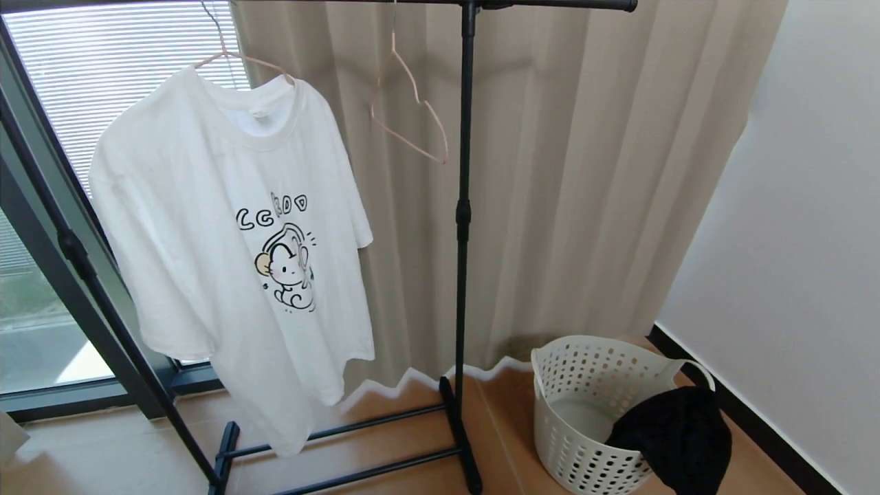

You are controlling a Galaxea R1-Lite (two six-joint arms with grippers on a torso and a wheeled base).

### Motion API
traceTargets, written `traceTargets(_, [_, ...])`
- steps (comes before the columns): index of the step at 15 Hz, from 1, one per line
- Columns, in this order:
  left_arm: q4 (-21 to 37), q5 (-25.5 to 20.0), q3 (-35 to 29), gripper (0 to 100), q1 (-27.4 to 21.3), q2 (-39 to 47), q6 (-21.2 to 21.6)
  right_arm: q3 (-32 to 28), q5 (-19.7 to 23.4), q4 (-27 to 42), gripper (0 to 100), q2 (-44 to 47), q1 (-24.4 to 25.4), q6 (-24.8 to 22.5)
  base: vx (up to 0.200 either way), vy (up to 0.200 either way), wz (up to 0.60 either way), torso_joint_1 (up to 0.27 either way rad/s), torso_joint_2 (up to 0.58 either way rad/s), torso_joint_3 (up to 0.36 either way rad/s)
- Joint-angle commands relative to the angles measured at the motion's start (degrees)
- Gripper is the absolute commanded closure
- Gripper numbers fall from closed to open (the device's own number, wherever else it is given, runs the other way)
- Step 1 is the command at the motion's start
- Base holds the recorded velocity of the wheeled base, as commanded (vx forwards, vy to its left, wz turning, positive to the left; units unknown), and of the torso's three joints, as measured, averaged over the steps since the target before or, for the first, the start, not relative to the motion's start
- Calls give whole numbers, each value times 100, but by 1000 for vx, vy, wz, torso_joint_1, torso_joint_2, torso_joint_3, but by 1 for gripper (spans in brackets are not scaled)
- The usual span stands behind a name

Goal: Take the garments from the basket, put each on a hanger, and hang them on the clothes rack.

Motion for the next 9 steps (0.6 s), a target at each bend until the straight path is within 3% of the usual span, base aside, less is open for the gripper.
traceTargets(1, [2,1,1,0,0,8,-2,0,1,-9,0,8,-2,-4,0,-200,-600,2,-2,7])
traceTargets(2, [2,1,1,0,0,8,-2,0,1,0,0,8,-2,-4,0,-200,-600,2,7,2])
traceTargets(4, [2,1,1,0,0,8,-2,8,1,-9,0,8,-2,-4,0,-200,0,2,5,2])
traceTargets(5, [2,1,1,0,0,8,-2,8,1,-9,0,8,-2,-4,200,-200,0,7,2,2])
traceTargets(7, [2,1,1,0,0,8,-2,8,1,-9,0,8,-2,-4,200,0,-600,-5,5,2])
traceTargets(9, [2,1,1,0,0,8,-10,8,1,-9,0,8,-2,-4,0,0,-300,1,1,-1])
